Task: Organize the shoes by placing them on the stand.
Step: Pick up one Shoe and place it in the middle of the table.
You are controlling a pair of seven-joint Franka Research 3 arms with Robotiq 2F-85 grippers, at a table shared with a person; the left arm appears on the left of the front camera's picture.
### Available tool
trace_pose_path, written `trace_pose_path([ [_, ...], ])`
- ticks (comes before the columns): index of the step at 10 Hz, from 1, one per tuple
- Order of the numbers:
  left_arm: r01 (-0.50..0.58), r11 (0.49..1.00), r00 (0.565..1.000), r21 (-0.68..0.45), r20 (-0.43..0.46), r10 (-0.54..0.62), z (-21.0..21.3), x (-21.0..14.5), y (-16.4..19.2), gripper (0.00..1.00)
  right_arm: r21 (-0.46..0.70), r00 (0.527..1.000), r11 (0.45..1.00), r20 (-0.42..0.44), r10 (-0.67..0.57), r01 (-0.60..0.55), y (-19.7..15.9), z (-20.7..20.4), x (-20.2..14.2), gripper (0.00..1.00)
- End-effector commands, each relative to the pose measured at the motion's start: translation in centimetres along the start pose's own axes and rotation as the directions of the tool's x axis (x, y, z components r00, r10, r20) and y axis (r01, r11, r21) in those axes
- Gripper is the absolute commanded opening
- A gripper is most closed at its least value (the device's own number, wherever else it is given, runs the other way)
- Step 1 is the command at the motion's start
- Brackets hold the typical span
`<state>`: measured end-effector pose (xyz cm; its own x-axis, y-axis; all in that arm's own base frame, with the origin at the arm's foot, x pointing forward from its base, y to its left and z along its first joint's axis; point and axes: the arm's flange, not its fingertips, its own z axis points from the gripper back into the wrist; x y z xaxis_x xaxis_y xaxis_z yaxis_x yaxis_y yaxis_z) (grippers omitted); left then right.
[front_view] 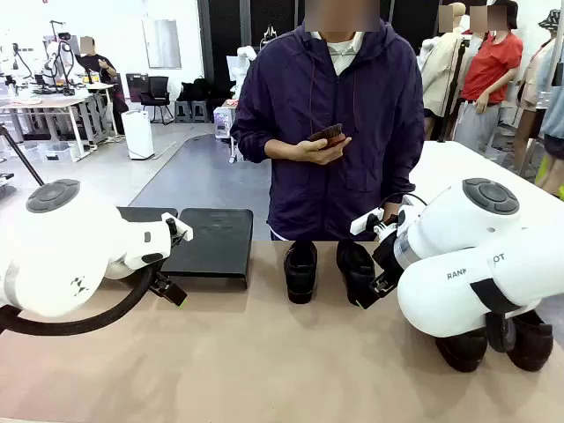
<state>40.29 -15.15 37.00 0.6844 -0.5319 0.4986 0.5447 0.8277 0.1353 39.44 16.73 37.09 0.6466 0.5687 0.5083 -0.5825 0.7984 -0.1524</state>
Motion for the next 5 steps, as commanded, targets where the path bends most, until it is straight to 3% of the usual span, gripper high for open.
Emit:
trace_pose_path([
  [1, 0.0, 1.0, 1.0, 0.0, 0.001, 0.0, 0.03, 0.01, 0.0, 1.0, 0.0, 1.0, 1.0, 0.0, 0.0, 0.0, 0.0, 0.0, 0.0, 1.0],
  [5, 0.0, 1.0, 1.0, 0.0, 0.001, 0.0, 0.03, 0.01, 0.0, 1.0, 0.0, 1.0, 1.0, 0.0, 0.0, 0.0, 0.0, 0.0, 0.0, 1.0],
])
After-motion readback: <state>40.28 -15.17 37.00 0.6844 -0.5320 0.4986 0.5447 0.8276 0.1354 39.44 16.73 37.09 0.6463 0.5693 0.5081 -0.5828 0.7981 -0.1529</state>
